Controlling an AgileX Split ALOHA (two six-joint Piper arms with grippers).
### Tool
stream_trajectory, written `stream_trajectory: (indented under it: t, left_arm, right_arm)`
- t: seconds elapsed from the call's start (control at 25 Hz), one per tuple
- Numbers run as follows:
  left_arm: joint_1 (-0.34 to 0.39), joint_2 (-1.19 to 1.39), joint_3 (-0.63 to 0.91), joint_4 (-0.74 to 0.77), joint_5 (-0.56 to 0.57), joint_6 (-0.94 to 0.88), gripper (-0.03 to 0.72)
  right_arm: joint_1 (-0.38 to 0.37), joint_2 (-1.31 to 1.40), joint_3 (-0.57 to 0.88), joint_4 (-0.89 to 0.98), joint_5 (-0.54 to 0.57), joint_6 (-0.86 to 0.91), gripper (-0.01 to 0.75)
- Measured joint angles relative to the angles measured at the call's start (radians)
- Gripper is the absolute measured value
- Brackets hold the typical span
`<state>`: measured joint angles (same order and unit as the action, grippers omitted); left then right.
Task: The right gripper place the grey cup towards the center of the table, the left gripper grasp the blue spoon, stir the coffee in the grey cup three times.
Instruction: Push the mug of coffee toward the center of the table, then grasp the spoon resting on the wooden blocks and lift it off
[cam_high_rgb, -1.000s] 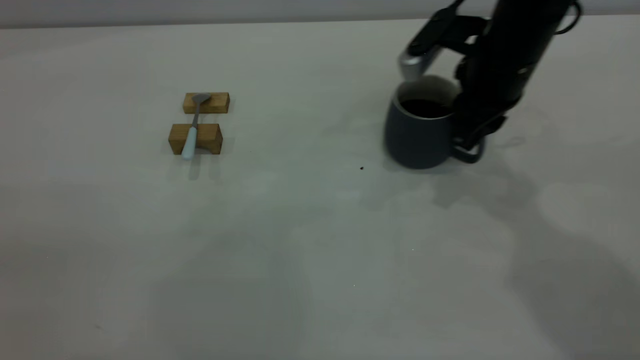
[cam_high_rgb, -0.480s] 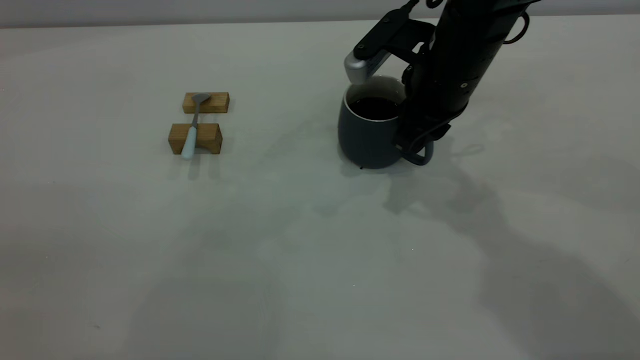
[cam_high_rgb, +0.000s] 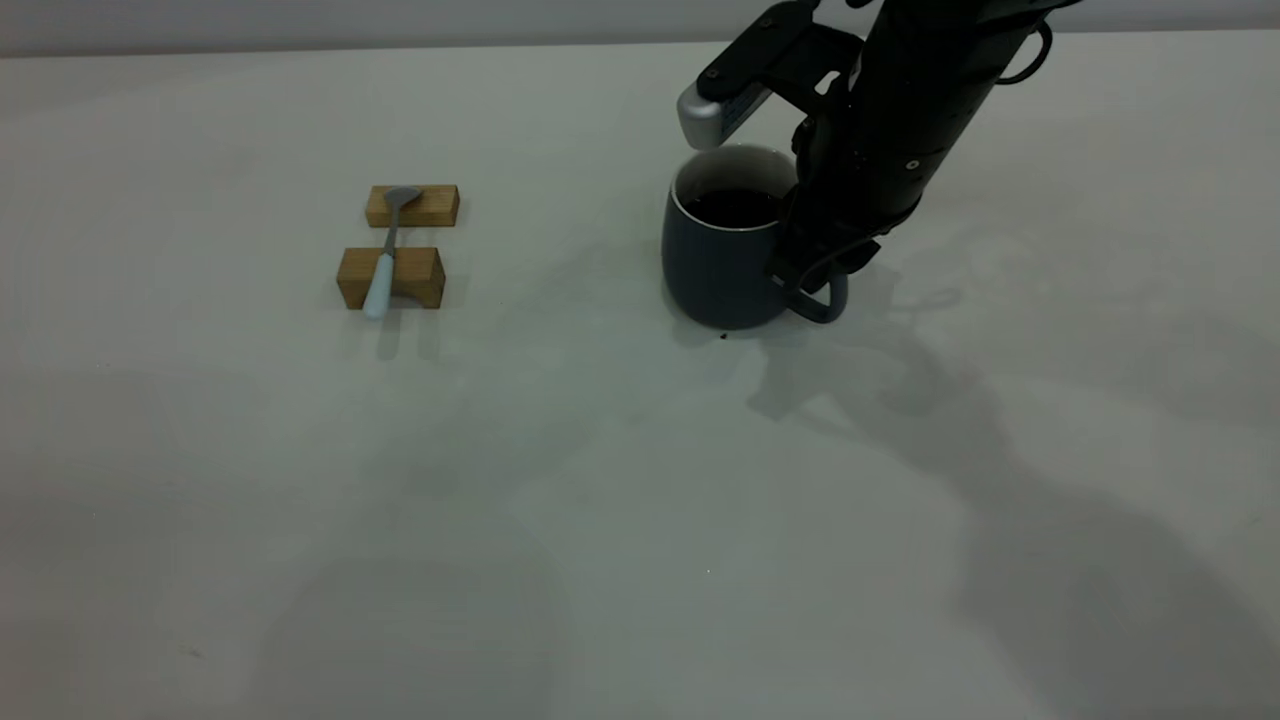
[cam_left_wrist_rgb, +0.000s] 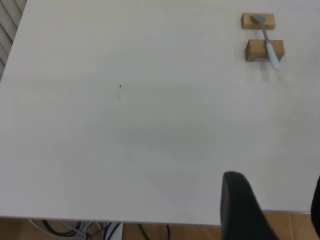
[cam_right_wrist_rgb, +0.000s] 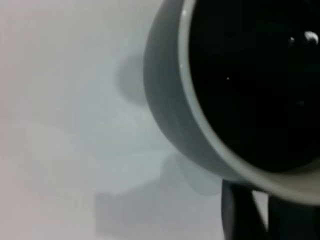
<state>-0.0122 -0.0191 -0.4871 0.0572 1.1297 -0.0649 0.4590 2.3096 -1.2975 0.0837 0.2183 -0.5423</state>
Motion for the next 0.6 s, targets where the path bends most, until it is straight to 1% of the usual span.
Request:
stream_trajectory:
  t: [0.12, 0.2, 0.28, 0.32, 0.44, 0.6]
  left_arm:
    - [0.0, 0.0, 0.0, 0.0, 0.0, 0.001, 0.419]
    - [0.0, 0.0, 0.0, 0.0, 0.0, 0.001, 0.419]
    - [0.0, 0.0, 0.0, 0.0, 0.0, 0.001, 0.419]
    - [0.0, 0.0, 0.0, 0.0, 0.0, 0.001, 0.419]
    - [0.0, 0.0, 0.0, 0.0, 0.0, 0.001, 0.419]
    - [0.0, 0.0, 0.0, 0.0, 0.0, 0.001, 0.419]
  right_arm:
    - [0.0, -0.026, 0.0, 0.002, 0.033, 0.003, 0.518]
    - [0.0, -0.063, 0.0, 0.002, 0.104, 0.006, 0.609]
    - [0.0, -0.116, 0.0, -0.004, 0.198, 0.006, 0.667]
    - [0.0, -0.156, 0.0, -0.009, 0.263, 0.01, 0.687]
    - [-0.001, -0.276, 0.0, -0.024, 0.433, 0.069, 0.698]
    - [-0.021, -0.466, 0.0, -0.063, 0.718, 0.26, 0.667]
